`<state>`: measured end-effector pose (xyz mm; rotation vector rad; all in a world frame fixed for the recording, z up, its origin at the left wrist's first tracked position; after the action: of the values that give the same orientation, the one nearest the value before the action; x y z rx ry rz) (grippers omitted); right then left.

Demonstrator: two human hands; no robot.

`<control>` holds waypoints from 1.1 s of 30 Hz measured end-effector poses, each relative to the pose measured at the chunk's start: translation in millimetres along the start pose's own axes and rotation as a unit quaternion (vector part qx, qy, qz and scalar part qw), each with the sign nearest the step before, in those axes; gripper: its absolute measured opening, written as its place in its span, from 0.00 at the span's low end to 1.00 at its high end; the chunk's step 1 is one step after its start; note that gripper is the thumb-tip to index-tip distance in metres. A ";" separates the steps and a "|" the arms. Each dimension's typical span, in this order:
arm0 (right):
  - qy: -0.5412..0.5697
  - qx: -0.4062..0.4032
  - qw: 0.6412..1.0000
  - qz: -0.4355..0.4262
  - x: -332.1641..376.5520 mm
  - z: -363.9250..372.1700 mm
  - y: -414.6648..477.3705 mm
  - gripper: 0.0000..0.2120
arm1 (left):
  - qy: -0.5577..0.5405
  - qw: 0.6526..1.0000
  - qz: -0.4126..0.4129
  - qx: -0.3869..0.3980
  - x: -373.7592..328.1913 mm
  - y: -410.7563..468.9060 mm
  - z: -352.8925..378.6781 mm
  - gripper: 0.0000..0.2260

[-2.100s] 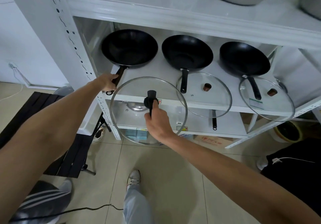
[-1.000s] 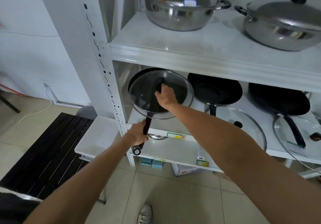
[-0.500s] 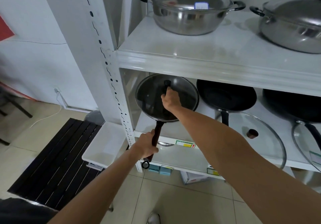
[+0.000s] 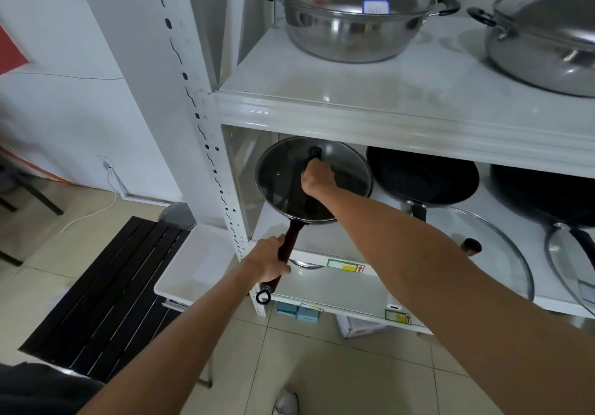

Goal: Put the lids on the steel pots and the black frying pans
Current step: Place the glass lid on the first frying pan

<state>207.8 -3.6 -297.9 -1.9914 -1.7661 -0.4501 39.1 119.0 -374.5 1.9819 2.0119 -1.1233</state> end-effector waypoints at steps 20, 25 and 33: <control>0.020 0.067 0.998 0.007 -8.1 4.1 0.5 0.21 | 0.011 1.000 -0.013 0.014 -7.4 0.8 13.2 0.28; -0.028 0.079 0.995 -0.052 -32.4 -22.5 -27.8 0.26 | 0.152 0.988 -0.005 -0.042 -47.8 -3.0 9.3 0.38; -0.155 -0.064 0.986 0.000 -174.5 -148.4 -54.3 0.24 | 0.123 0.986 0.106 -0.048 -210.7 39.2 46.0 0.33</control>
<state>137.8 -224.3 -255.5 -2.2531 -1.9629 -0.2692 86.2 -84.7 -308.7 2.3151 1.8580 -0.7562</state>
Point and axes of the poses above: each hand's wrist, its own y-axis towards the middle knuckle, its own z-axis out of the palm, x = y × z, the point moved 8 cm from there along y, towards the middle knuckle, and after that the axes turned 3 degrees about z, right-handed, at the moved point
